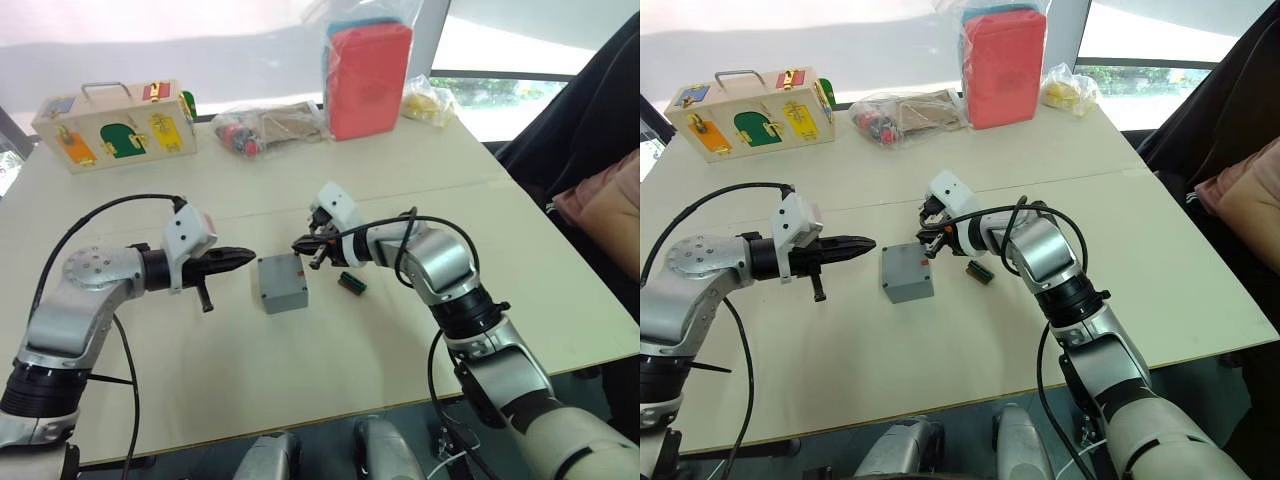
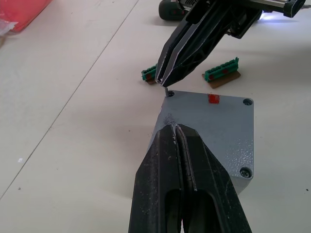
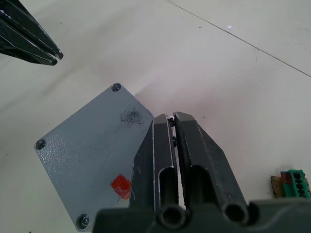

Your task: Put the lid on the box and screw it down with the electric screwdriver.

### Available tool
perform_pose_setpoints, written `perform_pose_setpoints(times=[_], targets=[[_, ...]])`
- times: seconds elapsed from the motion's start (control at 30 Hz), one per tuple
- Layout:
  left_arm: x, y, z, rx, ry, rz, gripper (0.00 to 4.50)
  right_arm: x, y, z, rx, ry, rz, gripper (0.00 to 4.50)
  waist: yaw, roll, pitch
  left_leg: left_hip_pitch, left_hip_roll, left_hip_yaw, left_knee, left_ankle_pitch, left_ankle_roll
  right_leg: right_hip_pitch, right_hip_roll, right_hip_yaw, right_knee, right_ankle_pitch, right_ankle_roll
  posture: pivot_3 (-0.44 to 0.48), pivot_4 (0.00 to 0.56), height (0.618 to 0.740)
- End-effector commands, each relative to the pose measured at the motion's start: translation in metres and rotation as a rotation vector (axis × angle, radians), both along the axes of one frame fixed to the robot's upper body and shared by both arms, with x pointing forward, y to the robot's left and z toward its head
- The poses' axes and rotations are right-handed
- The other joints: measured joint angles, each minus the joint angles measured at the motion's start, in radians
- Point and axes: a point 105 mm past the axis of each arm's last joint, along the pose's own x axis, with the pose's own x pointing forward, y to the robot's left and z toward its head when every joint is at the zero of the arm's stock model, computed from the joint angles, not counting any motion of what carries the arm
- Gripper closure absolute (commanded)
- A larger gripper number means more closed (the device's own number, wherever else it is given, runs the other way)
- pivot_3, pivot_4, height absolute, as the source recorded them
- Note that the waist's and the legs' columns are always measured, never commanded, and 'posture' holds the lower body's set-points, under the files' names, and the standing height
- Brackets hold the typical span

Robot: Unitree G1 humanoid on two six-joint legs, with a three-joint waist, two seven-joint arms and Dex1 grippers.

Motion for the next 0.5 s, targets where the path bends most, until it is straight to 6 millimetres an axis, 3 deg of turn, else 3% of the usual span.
perform_pose_setpoints(times=[0.03, 0.5], targets=[[0.0006, 0.0018, 0.0117, 0.01, -0.059, -0.002, 4.5, -0.0007, 0.0007, 0.0183, 0.02, -0.052, 0.015, 4.42, 0.0, 0.0, 0.0, 0.0, 0.0, 0.0, 0.0, 0.0, 0.0, 0.0, 0.0, 0.0, 0.0, 0.0, 0.0, 0.0, 0.15, 0.74], [0.0008, -0.0012, 0.0118, 0.01, -0.062, -0.01, 4.5, -0.0068, 0.0037, 0.0153, 0.015, -0.045, 0.032, 4.42, 0.0, 0.0, 0.0, 0.0, 0.0, 0.0, 0.0, 0.0, 0.0, 0.0, 0.0, 0.0, 0.0, 0.0, 0.0, 0.0, 0.15, 0.74]])
